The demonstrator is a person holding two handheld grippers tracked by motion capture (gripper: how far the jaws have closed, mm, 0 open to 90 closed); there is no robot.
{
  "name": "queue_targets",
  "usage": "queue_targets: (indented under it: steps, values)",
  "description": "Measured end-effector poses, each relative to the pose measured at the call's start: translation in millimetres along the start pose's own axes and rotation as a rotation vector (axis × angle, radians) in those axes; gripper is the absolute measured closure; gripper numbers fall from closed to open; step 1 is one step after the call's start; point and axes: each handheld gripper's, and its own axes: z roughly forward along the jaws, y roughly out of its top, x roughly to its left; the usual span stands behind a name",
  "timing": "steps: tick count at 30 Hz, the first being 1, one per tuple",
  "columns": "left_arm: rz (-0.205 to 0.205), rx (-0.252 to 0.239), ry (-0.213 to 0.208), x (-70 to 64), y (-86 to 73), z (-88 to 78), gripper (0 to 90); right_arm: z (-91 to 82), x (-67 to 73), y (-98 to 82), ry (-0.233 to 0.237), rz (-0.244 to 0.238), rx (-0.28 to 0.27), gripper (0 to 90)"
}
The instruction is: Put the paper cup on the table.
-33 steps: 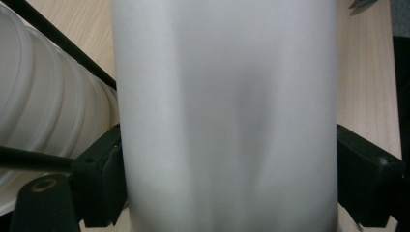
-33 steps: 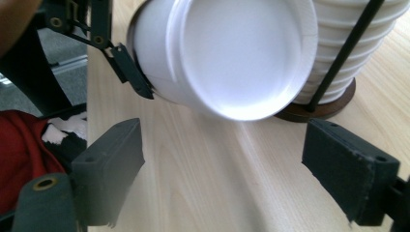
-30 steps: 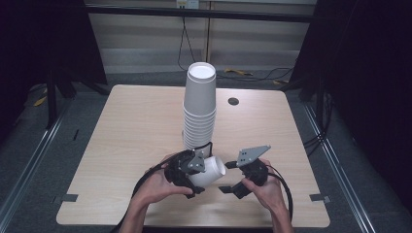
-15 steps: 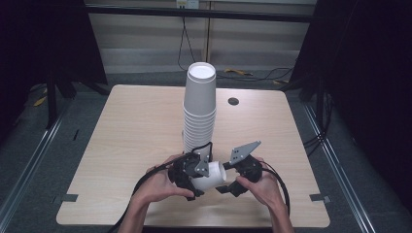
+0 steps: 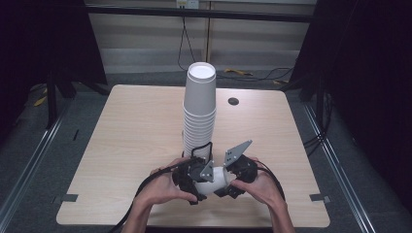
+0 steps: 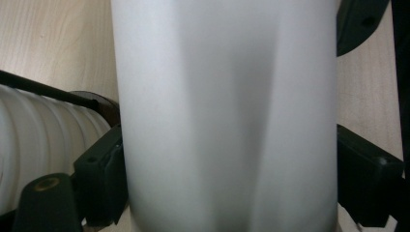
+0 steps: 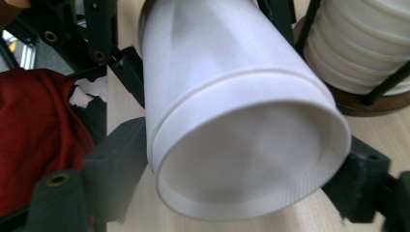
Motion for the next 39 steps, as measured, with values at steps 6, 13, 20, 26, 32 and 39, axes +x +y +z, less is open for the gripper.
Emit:
queue_targets:
  steps: [6, 13, 20, 26, 32, 39]
  values:
    - [-0.003, -0.027, -0.016, -2.5, -0.7, 3.3, 14.5, 1.7, 1.0, 2.1, 0.027, -0.008, -0.003, 19.0]
    - [0.023, -0.034, -0.018, -5.3, 1.8, 3.9, 14.4, 2.7, 1.7, 4.8, 0.052, -0.028, 0.0, 20.3]
    - [0.029, -0.044, -0.029, -5.9, 0.9, 3.8, 14.5, 2.5, 1.5, 4.0, 0.06, -0.033, 0.011, 20.9]
    - [0.027, -0.093, -0.04, -3.4, -3.0, 0.5, 14.3, 0.5, 2.4, 2.5, 0.058, -0.023, -0.007, 21.6]
    - [0.0, -0.173, -0.057, -0.9, -9.1, -4.6, 13.5, -4.2, 3.0, 2.3, 0.053, -0.03, -0.04, 21.8]
    - [-0.013, -0.234, -0.08, 3.3, -16.5, -6.5, 13.5, -4.6, 3.5, 2.7, 0.057, -0.029, -0.042, 21.8]
